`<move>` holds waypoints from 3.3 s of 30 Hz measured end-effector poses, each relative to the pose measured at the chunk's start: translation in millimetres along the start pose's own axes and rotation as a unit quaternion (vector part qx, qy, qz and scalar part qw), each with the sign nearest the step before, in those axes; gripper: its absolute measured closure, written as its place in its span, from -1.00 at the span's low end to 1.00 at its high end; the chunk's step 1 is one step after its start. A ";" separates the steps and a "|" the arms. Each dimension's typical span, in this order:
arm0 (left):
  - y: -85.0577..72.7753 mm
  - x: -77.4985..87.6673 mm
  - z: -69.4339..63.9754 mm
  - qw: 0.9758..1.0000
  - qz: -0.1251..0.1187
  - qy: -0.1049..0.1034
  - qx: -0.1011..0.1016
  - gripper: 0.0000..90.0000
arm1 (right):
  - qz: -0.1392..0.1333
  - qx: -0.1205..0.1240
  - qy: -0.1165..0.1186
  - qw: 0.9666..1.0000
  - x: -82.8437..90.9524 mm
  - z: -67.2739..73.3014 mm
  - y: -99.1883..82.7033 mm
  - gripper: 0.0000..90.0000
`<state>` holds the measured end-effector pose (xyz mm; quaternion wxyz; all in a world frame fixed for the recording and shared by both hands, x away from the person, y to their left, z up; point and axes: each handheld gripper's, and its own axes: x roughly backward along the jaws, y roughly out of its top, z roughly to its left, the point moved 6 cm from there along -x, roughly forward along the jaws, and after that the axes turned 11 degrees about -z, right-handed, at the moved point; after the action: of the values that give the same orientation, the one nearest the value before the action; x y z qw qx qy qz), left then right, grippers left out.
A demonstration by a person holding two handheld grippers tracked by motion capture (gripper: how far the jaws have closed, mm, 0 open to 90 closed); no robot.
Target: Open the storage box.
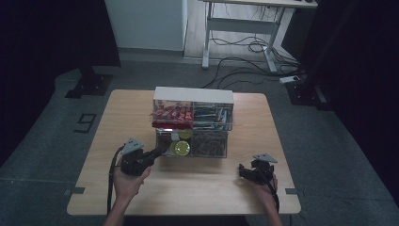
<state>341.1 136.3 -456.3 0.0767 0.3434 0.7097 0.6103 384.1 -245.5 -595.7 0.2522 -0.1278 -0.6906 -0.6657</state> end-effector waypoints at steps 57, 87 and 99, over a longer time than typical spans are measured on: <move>79.4 -31.6 -31.8 0.999 -0.013 -0.052 -0.005 1.00 | 0.001 0.001 0.001 1.000 0.1 -0.2 -0.1 -0.71; 97.5 -37.4 -32.9 0.998 -0.019 -0.061 0.000 1.00 | 0.001 0.001 0.001 1.000 0.1 -0.3 0.0 -0.71; 115.6 -36.2 -31.9 0.998 -0.033 -0.061 0.000 1.00 | 0.002 0.001 0.000 1.000 -0.3 -0.5 0.3 -0.69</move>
<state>397.0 91.6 -353.5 0.1398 0.3569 0.7147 0.5851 384.6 -245.9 -595.6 0.2531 -0.1289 -0.6909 -0.6648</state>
